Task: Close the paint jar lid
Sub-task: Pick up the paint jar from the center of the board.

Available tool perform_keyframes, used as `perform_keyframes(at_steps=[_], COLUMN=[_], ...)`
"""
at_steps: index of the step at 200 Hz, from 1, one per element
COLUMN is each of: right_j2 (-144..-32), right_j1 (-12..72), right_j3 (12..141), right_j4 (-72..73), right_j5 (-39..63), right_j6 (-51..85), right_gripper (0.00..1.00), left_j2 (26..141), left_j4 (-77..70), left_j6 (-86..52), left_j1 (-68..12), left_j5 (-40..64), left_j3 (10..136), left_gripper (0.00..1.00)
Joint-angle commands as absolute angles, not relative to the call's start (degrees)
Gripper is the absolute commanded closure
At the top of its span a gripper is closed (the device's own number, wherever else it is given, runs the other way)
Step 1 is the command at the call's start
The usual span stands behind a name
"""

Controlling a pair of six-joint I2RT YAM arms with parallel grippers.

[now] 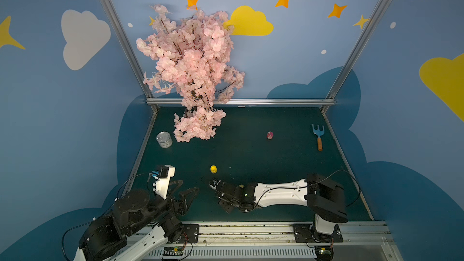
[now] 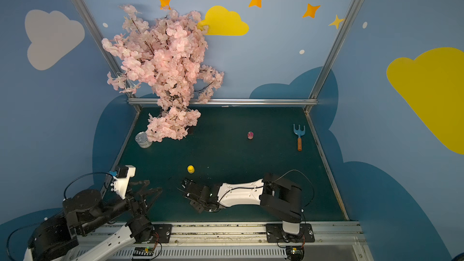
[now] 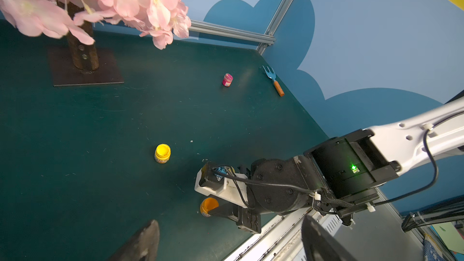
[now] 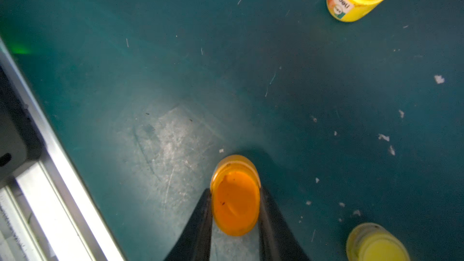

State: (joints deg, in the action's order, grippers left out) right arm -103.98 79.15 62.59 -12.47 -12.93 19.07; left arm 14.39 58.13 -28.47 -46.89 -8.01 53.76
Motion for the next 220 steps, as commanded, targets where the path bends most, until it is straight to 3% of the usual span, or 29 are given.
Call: perform_keyframes(at_steps=[1,50,81,121,174,200,220], right_j2=[-100.2,-89.1,-79.1,-69.0,-62.0,-63.0,-63.7], right_j1=[78.1,74.4,70.2,65.0,63.7,63.7,63.8], right_j3=[61.1,59.9,58.1,56.7,55.1,56.3,56.6], right_j4=[-14.9,-26.0,-32.3,-36.9,-33.5,-34.1,-32.6], right_j5=[-14.5,-15.9,-13.6,-14.2,-10.9,-8.2,-5.9], right_j6=[19.1,18.6,17.6,16.5,13.4,13.4,13.8], right_gripper=[0.72,0.73,0.73,0.74,0.73,0.73,0.73], left_j2=[13.7,14.1,15.0,25.7,43.2,46.6,48.9], left_j4=[53.6,40.5,22.4,-5.9,-38.8,-34.5,-35.7], left_j6=[-27.1,-21.8,-23.0,-22.0,1.6,9.8,14.8], left_j1=[-46.9,-46.8,-46.8,-46.8,-48.7,-49.2,-49.4], left_j5=[-6.2,-6.8,-5.8,-1.6,7.1,12.4,13.0], left_j3=[51.6,43.4,32.9,20.9,9.4,13.1,13.1], left_gripper=[0.11,0.11,0.11,0.12,0.17,0.27,0.27])
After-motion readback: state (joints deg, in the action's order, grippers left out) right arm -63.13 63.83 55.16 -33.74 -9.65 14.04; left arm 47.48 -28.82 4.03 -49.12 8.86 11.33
